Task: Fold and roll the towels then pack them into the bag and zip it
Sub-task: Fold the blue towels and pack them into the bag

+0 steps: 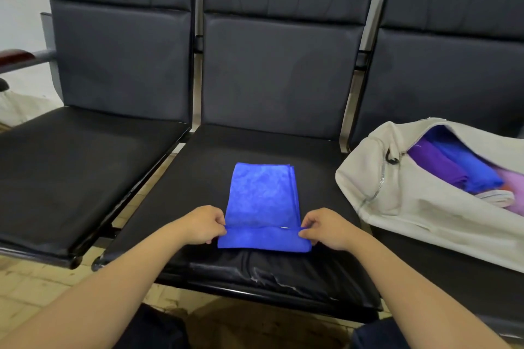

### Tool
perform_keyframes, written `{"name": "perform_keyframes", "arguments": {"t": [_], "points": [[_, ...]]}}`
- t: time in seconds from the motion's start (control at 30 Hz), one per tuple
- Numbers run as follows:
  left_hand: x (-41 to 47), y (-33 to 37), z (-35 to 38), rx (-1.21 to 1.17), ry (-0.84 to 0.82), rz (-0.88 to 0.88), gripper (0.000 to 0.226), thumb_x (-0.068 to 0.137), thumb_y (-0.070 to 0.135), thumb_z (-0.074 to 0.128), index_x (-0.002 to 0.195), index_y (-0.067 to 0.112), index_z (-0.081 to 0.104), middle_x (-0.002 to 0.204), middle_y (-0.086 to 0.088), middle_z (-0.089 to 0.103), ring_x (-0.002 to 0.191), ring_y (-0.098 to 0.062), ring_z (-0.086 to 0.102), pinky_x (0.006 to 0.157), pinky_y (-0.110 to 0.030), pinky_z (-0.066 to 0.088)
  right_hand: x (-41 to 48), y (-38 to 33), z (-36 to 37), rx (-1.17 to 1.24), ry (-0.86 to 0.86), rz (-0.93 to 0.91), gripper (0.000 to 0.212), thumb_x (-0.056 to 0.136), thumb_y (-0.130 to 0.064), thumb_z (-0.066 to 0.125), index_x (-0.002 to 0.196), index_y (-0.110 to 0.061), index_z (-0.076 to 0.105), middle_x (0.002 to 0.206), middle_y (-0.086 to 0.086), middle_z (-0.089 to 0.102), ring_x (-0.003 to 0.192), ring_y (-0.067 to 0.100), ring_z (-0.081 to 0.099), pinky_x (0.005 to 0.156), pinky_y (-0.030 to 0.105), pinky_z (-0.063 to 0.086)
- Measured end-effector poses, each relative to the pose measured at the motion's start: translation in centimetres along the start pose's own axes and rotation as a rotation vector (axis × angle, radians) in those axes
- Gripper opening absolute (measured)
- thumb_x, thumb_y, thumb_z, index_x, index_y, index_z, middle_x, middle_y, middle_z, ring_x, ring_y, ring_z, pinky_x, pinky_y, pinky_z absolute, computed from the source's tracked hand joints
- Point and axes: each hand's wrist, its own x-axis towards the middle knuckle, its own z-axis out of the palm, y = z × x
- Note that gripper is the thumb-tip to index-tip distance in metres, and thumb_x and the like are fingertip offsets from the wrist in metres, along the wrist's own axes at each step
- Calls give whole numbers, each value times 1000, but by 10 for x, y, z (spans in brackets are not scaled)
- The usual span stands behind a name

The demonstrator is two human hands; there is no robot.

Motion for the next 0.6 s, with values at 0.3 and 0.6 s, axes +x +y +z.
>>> {"name": "perform_keyframes", "arguments": {"t": [0.3,0.6], "points": [[5,9,2,175,73,360,33,76,6,63,76,35,49,92,10,46,84,-11,53,74,-27,46,6,-14,7,-361,132,-226,20,80,-25,67,80,-26,48,92,-6,50,83,14,51,72,29,46],[6,3,1,217,-14,308,11,88,16,58,90,26,61,94,8,58,86,-11,54,73,-15,41,9,-6,13,-248,-42,-201,10,91,-19,56,97,-25,60,94,-9,58,83,10,55,71,20,42]]}}
